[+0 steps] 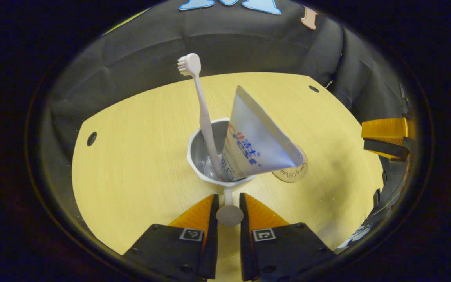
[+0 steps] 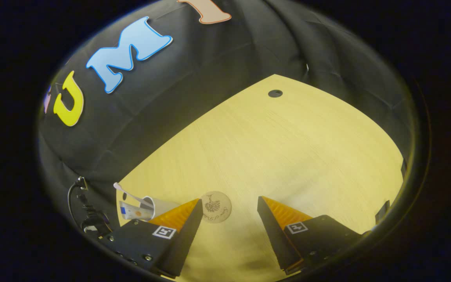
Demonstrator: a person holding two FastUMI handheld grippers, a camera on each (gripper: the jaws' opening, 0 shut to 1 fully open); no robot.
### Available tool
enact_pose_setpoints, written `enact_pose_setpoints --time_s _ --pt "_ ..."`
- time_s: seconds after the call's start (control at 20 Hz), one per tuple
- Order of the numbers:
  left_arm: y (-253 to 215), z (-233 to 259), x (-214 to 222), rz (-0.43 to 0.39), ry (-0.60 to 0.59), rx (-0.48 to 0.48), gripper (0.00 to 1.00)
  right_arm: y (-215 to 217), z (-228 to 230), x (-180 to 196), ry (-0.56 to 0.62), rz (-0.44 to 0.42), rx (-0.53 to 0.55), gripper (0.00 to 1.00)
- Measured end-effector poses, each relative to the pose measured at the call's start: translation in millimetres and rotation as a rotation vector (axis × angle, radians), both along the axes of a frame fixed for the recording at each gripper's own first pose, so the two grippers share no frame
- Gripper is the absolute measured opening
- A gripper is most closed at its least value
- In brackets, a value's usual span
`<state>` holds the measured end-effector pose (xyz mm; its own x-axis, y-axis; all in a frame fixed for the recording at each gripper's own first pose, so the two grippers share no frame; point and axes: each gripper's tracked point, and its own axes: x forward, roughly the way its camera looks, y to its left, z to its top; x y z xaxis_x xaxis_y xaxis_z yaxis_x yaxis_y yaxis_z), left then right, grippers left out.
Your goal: Put the toothbrush and toothpaste on the desktop into the cup, then pick up the cup and place it on the coaster on the desktop.
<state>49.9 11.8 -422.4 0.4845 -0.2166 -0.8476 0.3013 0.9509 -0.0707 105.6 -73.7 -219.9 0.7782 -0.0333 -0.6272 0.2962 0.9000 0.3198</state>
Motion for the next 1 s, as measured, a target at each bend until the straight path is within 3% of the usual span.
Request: enact_pose_setpoints --time_s 0.15,1.0 --pt "1.4 7.0 5.8 0.024 -0.048 -0.001 0.25 -5.2 -2.1 -1.1 0.011 -0.006 0.006 0.86" --pt "-21.6 20.8 25.1 0.027 -0.24 -0.041 0.24 -28.0 -10.3 -19.1 0.064 -0.006 -0.046 0.86"
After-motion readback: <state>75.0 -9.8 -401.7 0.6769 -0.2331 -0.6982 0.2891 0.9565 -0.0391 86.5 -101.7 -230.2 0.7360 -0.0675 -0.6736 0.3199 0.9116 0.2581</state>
